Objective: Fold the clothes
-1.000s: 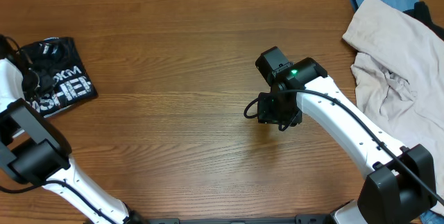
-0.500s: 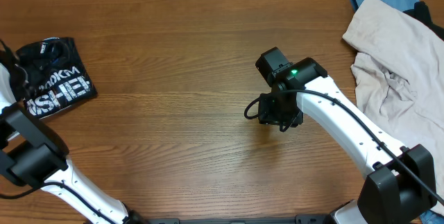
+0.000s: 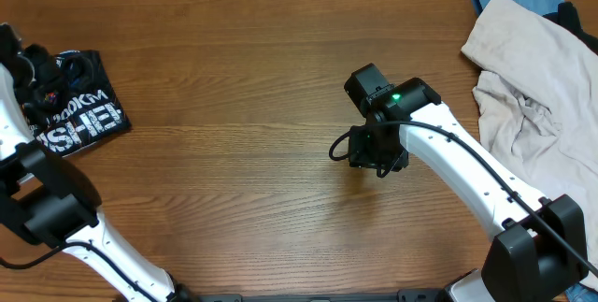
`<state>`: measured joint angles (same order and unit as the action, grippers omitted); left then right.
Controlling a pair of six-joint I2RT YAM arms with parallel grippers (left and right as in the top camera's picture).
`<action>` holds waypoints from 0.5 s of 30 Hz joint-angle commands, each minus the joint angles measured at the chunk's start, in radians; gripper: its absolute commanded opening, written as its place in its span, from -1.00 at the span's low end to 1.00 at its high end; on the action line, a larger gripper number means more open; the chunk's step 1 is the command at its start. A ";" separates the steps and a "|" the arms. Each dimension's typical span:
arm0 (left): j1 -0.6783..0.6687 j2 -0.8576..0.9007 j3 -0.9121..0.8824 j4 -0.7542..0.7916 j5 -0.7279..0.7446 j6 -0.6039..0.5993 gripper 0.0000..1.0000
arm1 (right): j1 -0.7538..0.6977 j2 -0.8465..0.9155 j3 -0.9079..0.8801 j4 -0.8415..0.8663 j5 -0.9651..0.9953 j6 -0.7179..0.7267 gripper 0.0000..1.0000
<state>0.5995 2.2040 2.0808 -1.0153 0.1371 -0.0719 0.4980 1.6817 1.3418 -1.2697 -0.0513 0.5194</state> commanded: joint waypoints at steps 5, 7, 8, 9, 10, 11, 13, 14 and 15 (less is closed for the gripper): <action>0.017 0.102 0.007 0.066 -0.041 0.016 0.11 | -0.004 -0.027 0.025 -0.003 0.009 -0.003 -0.08; 0.018 0.135 0.007 0.087 -0.045 0.016 0.12 | -0.004 -0.027 0.025 -0.009 0.009 -0.003 -0.08; 0.018 0.150 0.007 0.098 -0.050 0.016 0.12 | -0.004 -0.027 0.025 -0.013 0.009 -0.003 -0.08; 0.018 0.163 0.007 0.109 -0.058 0.015 0.11 | -0.004 -0.027 0.025 -0.017 0.009 -0.003 -0.08; 0.019 0.172 0.007 0.125 -0.066 0.015 0.11 | -0.004 -0.027 0.025 -0.021 0.009 -0.003 -0.08; 0.021 0.179 0.007 0.142 -0.074 0.015 0.11 | -0.004 -0.027 0.025 -0.025 0.009 -0.003 -0.08; 0.028 0.183 0.007 0.181 -0.074 0.012 0.11 | -0.004 -0.027 0.025 -0.031 0.009 -0.003 -0.08; 0.030 0.183 0.007 0.200 -0.074 0.012 0.11 | -0.004 -0.027 0.025 -0.031 0.009 -0.003 -0.08; 0.033 0.183 0.007 0.218 -0.076 0.012 0.11 | -0.004 -0.027 0.025 -0.030 0.009 -0.003 -0.08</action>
<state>0.6151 2.3878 2.0804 -0.8284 0.0879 -0.0719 0.4980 1.6817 1.3418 -1.3022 -0.0513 0.5194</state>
